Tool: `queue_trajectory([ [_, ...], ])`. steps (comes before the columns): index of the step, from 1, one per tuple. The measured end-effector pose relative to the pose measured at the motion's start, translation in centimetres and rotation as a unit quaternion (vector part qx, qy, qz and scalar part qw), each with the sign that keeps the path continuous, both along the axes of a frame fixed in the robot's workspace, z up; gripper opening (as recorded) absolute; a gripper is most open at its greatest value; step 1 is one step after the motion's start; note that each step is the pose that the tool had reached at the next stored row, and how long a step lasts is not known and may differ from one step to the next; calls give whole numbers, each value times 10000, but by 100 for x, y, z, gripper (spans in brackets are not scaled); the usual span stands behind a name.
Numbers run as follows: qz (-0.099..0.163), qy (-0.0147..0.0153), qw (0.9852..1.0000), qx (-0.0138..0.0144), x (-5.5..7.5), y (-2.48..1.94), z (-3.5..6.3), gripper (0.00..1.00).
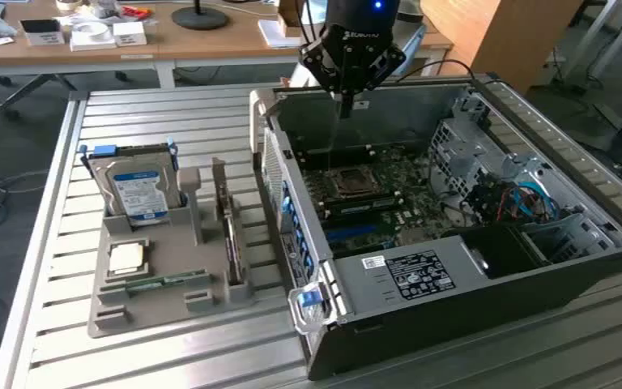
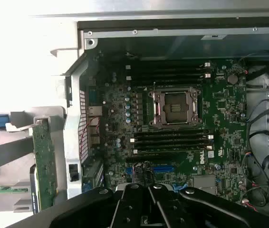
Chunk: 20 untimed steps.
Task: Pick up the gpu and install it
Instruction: 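Reach for the gpu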
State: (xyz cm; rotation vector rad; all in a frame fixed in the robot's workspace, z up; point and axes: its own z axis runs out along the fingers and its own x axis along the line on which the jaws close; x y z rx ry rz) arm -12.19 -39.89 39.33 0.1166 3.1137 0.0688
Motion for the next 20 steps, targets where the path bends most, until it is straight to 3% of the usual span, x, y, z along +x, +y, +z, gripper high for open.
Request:
queue_trajectory([
  [8,-1,-1,10000,1,-10,0,-1,11],
  [20,0,0,10000,0,-127,0,0,11],
])
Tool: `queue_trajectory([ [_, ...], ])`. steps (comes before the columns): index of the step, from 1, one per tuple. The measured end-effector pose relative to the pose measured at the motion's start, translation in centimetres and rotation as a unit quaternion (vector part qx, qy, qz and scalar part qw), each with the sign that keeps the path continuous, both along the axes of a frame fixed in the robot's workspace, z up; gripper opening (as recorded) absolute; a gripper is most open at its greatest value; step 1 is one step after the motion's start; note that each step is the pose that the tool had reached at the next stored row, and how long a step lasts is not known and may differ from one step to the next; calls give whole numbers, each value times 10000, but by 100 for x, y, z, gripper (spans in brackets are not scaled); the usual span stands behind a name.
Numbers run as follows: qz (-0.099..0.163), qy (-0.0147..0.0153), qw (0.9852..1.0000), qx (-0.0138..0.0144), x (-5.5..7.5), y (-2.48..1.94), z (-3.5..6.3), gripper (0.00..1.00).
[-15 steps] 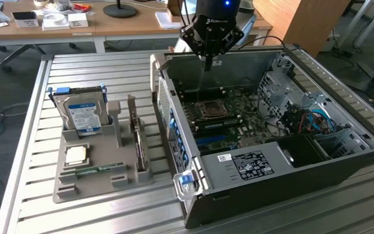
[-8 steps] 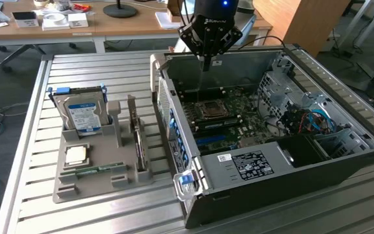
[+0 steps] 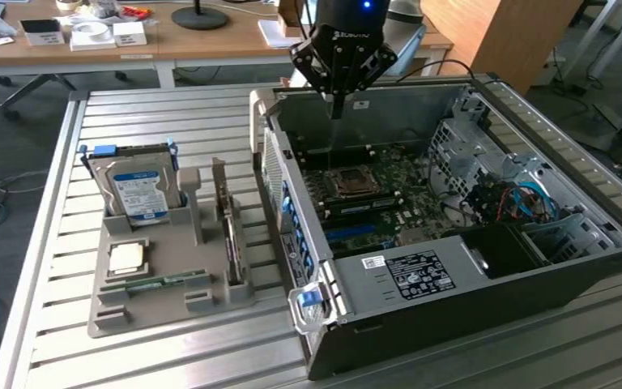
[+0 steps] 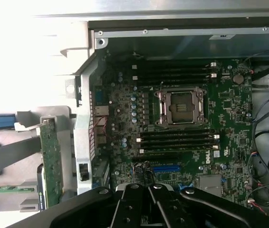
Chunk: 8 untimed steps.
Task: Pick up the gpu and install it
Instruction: 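Reach for the gpu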
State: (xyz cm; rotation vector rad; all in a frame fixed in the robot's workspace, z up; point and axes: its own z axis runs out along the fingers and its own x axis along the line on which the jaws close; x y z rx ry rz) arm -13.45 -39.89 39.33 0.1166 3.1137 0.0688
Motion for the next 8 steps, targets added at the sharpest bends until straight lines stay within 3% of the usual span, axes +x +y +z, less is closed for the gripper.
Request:
queue_trajectory([
  [8,0,0,10000,0,-99,0,0,11],
])
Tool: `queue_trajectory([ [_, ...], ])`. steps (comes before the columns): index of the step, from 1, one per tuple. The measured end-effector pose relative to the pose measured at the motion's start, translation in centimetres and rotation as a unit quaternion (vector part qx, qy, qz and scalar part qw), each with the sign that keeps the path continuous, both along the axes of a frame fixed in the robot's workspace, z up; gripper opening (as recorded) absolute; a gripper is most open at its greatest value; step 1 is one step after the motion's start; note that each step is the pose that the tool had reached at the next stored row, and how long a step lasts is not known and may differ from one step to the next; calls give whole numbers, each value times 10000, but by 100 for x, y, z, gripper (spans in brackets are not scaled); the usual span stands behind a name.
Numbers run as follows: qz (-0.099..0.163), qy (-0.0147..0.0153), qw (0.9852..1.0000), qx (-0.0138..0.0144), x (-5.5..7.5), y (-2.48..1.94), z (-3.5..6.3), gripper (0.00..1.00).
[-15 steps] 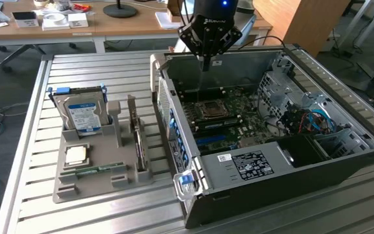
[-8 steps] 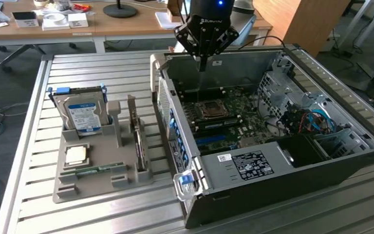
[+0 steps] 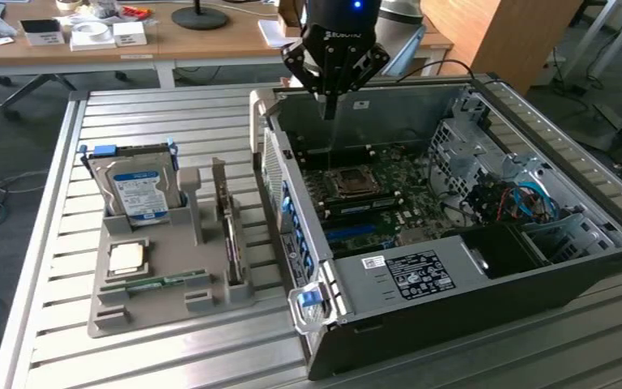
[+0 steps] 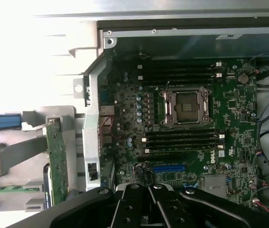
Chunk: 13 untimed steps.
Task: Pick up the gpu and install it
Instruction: 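Reach for the gpu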
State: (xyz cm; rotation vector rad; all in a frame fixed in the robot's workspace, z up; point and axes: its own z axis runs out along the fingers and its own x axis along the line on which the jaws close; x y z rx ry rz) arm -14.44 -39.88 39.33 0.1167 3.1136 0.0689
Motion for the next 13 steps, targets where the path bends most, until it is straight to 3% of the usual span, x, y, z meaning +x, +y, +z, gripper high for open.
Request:
queue_trajectory([
  [13,0,0,10000,0,-123,0,0,11],
])
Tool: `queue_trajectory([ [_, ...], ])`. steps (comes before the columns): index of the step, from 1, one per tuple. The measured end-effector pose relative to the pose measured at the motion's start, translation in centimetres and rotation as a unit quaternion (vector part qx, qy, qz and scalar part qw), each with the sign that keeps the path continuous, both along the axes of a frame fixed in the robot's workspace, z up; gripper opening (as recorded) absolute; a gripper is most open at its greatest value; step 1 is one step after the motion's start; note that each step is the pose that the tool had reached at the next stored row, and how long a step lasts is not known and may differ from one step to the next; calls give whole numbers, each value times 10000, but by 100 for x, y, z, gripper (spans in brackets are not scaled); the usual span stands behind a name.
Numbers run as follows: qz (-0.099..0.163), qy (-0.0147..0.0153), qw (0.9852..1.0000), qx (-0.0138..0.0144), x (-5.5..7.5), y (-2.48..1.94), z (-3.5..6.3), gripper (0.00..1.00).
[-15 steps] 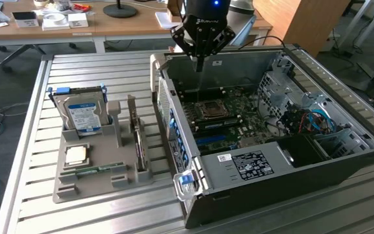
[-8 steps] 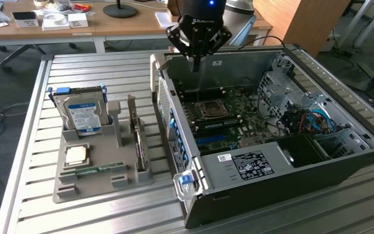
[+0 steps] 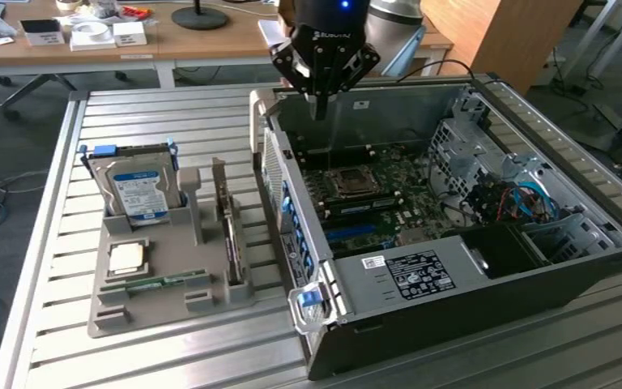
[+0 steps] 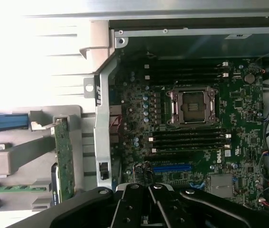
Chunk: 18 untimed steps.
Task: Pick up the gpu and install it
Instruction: 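Reach for the gpu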
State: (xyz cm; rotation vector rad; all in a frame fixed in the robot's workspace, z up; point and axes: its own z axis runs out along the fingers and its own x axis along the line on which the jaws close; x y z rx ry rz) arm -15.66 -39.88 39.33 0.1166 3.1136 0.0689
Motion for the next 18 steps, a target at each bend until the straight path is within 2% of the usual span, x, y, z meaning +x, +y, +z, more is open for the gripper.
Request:
queue_trajectory([
  [18,0,0,10000,0,-148,0,0,11],
])
